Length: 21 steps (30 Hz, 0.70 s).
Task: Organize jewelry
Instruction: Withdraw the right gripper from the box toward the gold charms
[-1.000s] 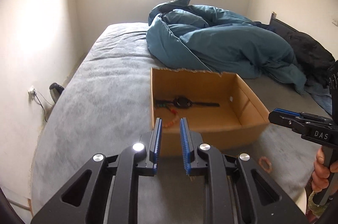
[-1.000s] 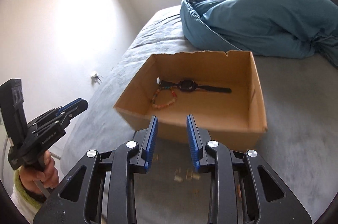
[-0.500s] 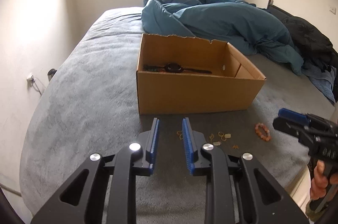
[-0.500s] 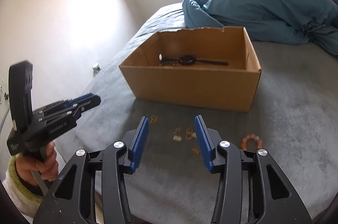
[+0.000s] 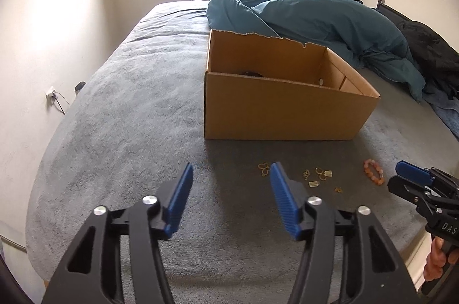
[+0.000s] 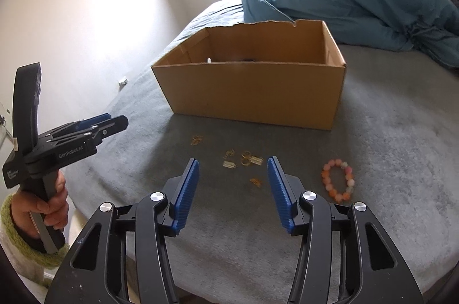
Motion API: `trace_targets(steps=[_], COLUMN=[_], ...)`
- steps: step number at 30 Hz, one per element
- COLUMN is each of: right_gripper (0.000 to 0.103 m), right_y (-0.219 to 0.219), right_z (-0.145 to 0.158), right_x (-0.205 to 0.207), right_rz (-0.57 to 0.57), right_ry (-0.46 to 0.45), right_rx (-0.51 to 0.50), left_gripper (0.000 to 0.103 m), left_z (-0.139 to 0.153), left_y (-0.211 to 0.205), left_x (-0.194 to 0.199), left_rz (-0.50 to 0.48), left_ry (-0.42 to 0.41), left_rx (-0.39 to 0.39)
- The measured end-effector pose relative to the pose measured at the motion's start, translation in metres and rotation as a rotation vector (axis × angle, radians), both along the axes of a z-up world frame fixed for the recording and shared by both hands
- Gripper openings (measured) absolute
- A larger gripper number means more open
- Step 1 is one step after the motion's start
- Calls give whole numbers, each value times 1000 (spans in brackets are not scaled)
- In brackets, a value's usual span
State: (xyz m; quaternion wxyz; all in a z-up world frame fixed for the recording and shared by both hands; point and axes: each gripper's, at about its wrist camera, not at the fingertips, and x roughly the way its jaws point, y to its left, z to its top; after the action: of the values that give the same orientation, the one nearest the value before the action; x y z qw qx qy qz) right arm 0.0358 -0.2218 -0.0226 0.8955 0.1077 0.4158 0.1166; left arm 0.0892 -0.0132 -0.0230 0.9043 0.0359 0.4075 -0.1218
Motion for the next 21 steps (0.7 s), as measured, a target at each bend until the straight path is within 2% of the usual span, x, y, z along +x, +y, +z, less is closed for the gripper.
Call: trace_targets(steps=[9, 21], right_gripper=[46, 31], right_y=[0, 6], right_z=[-21, -50], right_x=[-6, 13], right_rz=[16, 33], right_ry=[4, 34], right_rx=[-15, -23], left_gripper=[58, 58], left_z=[-34, -48], left_y=[2, -3], left_x=[-2, 12], left_rz=[-39, -103], left_ry=[11, -7], left_rx=[-35, -68])
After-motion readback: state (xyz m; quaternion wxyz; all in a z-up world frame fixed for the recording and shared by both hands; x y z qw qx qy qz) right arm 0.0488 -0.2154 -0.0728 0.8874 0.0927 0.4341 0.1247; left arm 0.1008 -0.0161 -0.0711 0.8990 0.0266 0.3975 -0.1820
